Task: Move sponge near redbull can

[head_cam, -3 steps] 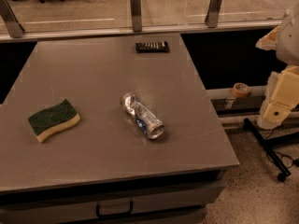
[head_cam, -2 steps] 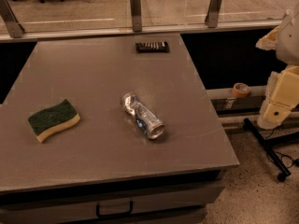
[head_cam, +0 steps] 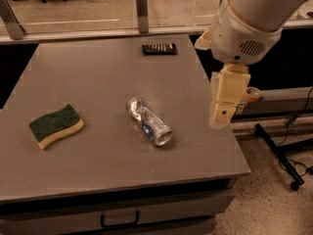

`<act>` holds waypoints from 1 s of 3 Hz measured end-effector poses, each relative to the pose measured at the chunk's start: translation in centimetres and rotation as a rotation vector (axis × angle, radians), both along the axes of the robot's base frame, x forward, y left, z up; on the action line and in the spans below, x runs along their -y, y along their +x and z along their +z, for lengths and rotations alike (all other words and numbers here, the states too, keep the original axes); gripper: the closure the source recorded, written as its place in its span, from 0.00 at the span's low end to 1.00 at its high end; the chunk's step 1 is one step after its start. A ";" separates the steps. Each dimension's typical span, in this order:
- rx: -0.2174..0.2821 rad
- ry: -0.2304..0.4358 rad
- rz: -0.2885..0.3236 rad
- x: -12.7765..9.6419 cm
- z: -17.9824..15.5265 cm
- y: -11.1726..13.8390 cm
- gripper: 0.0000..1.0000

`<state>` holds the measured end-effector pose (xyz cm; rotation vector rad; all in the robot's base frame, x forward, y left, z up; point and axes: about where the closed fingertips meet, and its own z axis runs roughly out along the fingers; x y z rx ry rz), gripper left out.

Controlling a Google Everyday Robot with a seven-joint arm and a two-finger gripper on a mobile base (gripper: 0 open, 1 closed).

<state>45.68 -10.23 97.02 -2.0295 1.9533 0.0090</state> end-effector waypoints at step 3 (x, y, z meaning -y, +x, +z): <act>-0.001 -0.001 0.477 -20.8 -3.2 -0.2 0.00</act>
Offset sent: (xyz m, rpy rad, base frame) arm -0.0036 0.2305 -0.0399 -0.0002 0.0362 0.5866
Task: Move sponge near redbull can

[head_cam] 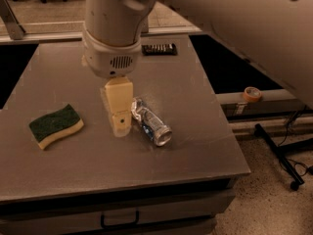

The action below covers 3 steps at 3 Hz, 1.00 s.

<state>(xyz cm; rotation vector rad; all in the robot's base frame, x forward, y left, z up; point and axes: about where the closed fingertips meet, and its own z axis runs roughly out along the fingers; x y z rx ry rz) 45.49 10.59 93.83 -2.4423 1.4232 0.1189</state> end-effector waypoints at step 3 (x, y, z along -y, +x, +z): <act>-0.053 -0.011 0.094 -4.8 -1.9 1.3 0.00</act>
Offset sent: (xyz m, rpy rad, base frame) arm 0.0200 0.0394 -0.0166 -0.0019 0.0694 0.0746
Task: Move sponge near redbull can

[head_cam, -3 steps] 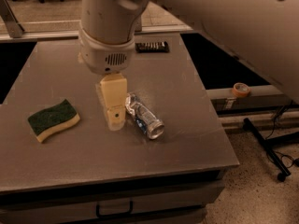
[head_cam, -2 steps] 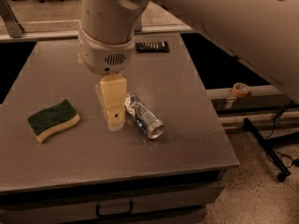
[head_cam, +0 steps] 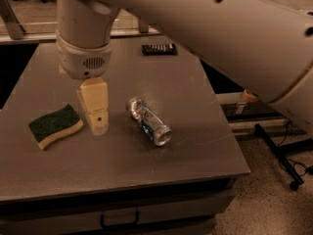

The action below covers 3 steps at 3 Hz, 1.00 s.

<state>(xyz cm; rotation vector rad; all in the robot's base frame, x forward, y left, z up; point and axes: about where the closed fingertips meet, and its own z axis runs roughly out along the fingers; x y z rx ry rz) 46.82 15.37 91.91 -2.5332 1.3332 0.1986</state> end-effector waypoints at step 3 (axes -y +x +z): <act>-0.087 -0.046 0.021 -6.6 -7.6 2.3 0.00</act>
Offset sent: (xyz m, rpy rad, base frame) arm 0.0257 0.0738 -0.0904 -0.0782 0.1276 -0.0038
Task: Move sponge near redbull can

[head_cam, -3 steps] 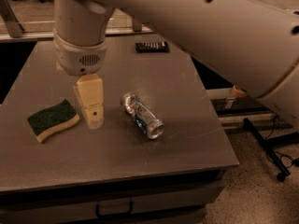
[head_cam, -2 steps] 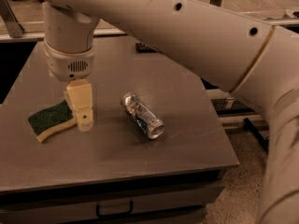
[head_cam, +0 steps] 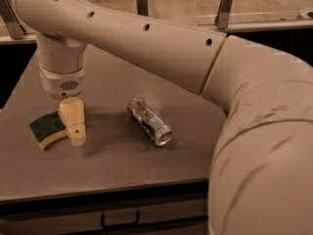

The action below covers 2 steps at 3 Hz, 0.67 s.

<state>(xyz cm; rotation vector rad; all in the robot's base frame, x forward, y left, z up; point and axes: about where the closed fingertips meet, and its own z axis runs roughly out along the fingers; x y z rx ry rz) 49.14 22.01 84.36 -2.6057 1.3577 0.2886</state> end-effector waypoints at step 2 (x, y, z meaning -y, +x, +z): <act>-0.062 -0.024 0.011 -3.4 -2.7 0.3 0.41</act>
Offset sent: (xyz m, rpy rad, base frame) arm 0.0013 0.0480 -0.0364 -0.0415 0.1017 0.0229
